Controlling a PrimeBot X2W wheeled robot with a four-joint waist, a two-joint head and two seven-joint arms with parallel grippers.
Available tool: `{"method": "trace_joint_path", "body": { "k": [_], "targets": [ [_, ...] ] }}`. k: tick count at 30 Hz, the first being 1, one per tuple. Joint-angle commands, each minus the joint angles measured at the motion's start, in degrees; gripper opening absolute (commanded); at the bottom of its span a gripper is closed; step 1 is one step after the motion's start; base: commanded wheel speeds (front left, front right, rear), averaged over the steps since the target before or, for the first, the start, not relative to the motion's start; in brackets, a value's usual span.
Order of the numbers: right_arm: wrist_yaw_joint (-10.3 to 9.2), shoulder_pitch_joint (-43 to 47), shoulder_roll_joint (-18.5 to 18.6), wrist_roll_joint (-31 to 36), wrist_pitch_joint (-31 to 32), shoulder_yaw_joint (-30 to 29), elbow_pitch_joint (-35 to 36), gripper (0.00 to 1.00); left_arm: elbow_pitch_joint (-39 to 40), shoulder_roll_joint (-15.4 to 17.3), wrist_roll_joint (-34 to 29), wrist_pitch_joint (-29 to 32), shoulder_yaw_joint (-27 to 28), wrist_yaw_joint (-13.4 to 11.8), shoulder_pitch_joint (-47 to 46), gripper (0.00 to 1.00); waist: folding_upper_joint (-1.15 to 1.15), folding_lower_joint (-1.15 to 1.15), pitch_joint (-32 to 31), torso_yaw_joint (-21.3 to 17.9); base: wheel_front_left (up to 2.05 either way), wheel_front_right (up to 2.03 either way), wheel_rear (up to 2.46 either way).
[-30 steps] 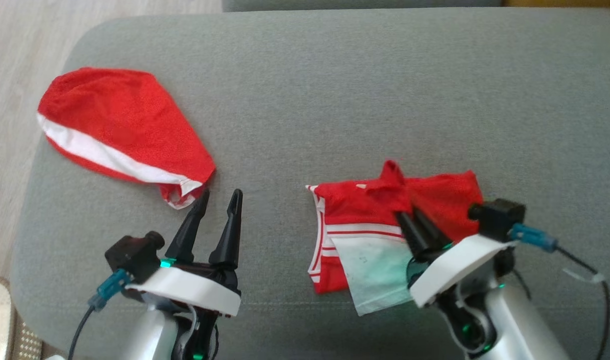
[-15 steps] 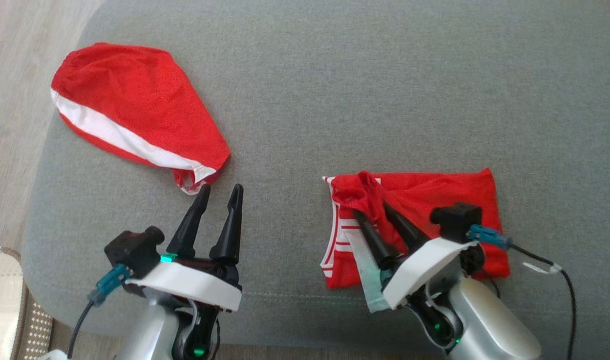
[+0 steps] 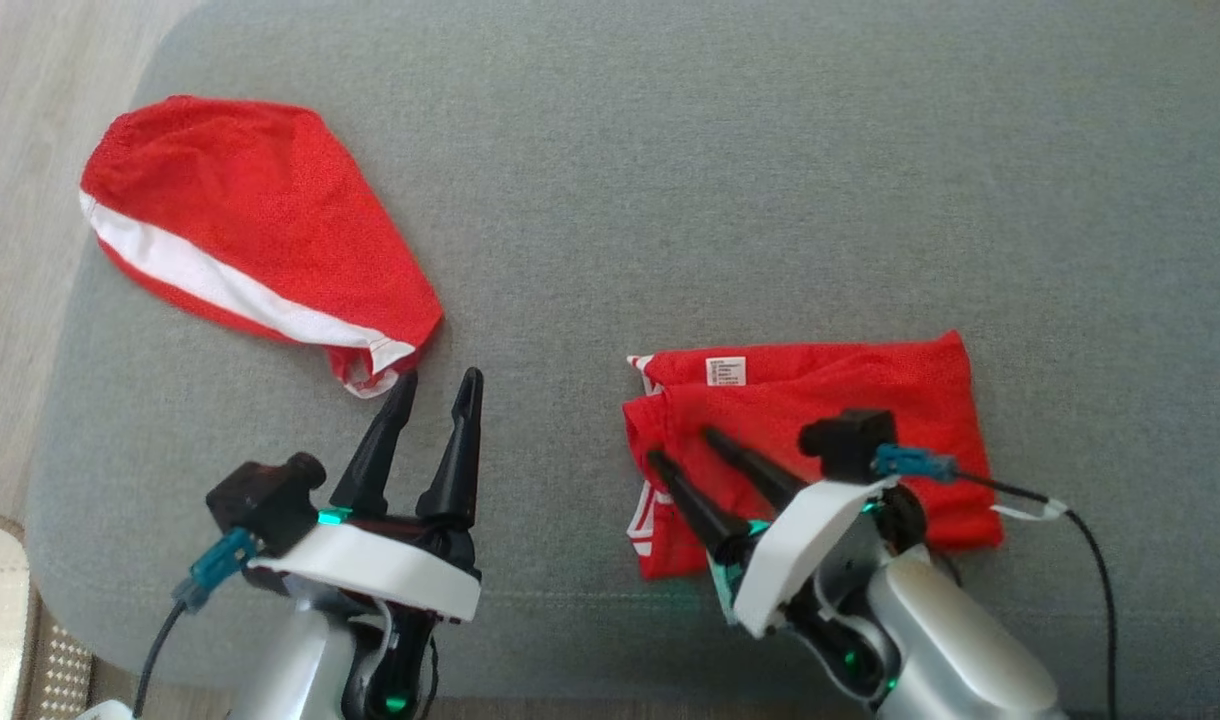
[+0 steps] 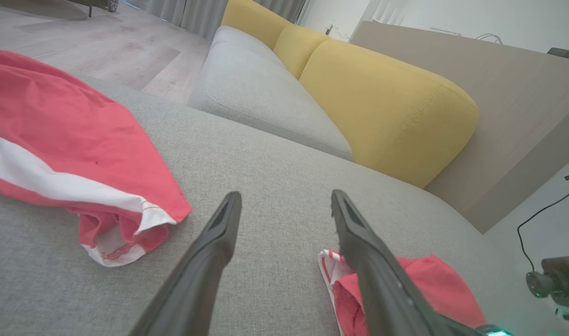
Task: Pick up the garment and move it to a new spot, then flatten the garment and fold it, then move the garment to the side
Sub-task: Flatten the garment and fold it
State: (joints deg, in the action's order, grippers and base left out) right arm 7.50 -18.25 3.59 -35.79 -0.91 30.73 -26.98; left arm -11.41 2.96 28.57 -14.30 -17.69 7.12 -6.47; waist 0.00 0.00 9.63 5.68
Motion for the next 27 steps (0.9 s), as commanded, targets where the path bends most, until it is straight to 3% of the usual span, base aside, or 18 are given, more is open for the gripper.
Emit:
{"method": "trace_joint_path", "body": {
  "k": [1, 7, 16, 27],
  "targets": [
    [-0.01, -1.8, -0.7, 1.0, -0.2, -1.0, 2.3, 1.0, 1.5, -0.1, 0.2, -0.7, 2.2, 0.4, -2.3, 1.0, 0.0, 0.0, -0.3, -0.5, 0.0, 0.0, 0.0],
    [-0.01, -2.4, -0.5, 5.2, -1.8, -9.7, 5.8, 1.0, 1.7, -0.1, 0.0, -0.7, 2.5, 0.4, -2.0, 1.0, 0.0, 0.0, -0.9, -1.3, 0.0, 0.0, 0.0],
    [-0.01, 0.6, 5.6, 22.8, -8.1, -23.6, 15.9, 1.0, 3.1, -0.1, -0.7, -0.7, 3.7, 0.4, -1.6, 1.0, 0.0, 0.0, -1.2, -2.4, 0.0, 0.0, 0.0],
    [-0.01, 9.1, 4.1, 27.9, -13.9, -31.5, 19.7, 1.0, 4.9, -0.1, -2.9, -0.7, 6.5, -0.1, 0.8, 1.0, 0.0, 0.0, -1.8, -4.2, 0.0, 0.0, 0.0]
  ]
}}
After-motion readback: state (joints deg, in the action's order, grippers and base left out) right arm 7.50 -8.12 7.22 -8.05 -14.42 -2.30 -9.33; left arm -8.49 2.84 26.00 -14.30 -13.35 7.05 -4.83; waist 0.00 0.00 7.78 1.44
